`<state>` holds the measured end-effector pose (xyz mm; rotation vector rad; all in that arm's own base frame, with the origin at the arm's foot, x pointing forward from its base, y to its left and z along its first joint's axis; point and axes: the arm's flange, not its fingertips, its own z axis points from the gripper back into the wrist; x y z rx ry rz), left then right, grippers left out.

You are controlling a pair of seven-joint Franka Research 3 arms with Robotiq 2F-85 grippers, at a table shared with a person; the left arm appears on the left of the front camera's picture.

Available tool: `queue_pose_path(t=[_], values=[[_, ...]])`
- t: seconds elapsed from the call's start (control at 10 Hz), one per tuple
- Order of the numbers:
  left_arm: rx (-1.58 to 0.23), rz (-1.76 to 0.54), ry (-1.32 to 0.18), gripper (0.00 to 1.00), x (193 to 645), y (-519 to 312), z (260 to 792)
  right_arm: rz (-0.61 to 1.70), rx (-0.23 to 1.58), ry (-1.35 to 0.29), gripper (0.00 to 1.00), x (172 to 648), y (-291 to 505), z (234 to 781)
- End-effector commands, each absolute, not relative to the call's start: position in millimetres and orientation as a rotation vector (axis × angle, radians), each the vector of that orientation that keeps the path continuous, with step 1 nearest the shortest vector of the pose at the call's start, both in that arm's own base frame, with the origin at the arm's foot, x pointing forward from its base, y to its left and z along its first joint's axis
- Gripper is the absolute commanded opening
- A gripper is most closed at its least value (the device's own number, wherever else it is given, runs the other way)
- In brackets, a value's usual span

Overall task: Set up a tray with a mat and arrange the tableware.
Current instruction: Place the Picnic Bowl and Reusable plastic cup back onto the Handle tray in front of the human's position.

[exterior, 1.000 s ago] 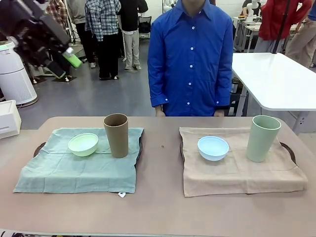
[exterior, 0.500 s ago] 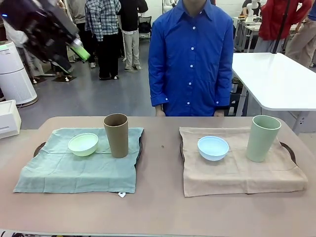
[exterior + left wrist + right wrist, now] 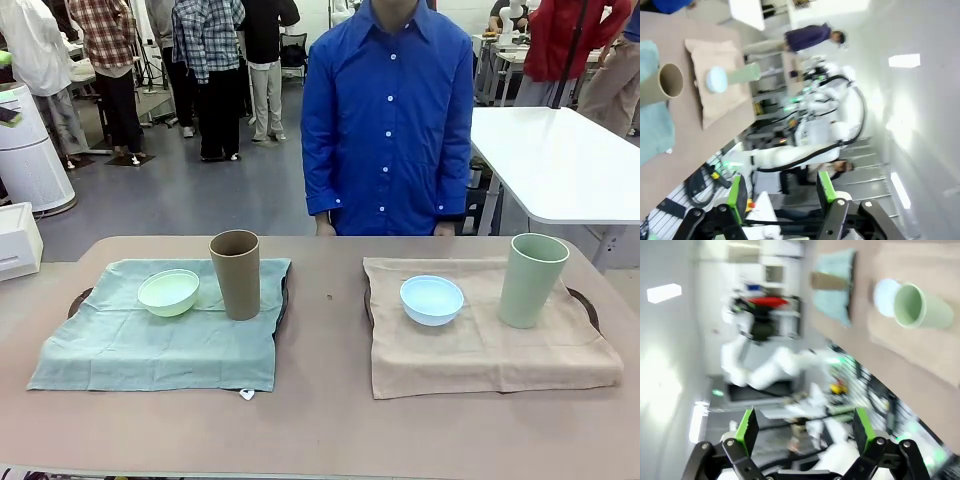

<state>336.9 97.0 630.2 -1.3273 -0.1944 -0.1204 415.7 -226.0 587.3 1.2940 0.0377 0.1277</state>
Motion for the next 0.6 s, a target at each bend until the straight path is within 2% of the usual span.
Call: queue_pose_path(t=[0.0, 0.2, 0.3, 0.4, 0.5], values=[[-1.485, -0.045, -0.178, 0.74, 334.8, 109.0, 596.0, -0.058, 1.608, -0.032, 1.0, 420.6, -267.0, 600.4], [-1.455, 0.098, -0.185, 0.74, 333.6, 112.2, 567.7, -0.084, 1.654, 0.011, 1.0, 410.2, -267.2, 586.2], [-1.426, 0.107, -0.221, 0.74, 330.8, 108.9, 562.9, -0.039, 1.666, 0.083, 1.0, 403.0, -255.5, 579.0], [-1.484, 0.044, -0.16, 0.74, 330.7, 128.1, 569.0, -0.025, 1.64, 0.108, 1.0, 394.2, -243.2, 575.9], [-1.484, 0.044, -0.16, 0.74, 330.7, 128.1, 569.0, 0.01, 1.589, 0.12, 1.0, 379.2, -231.4, 577.1]])
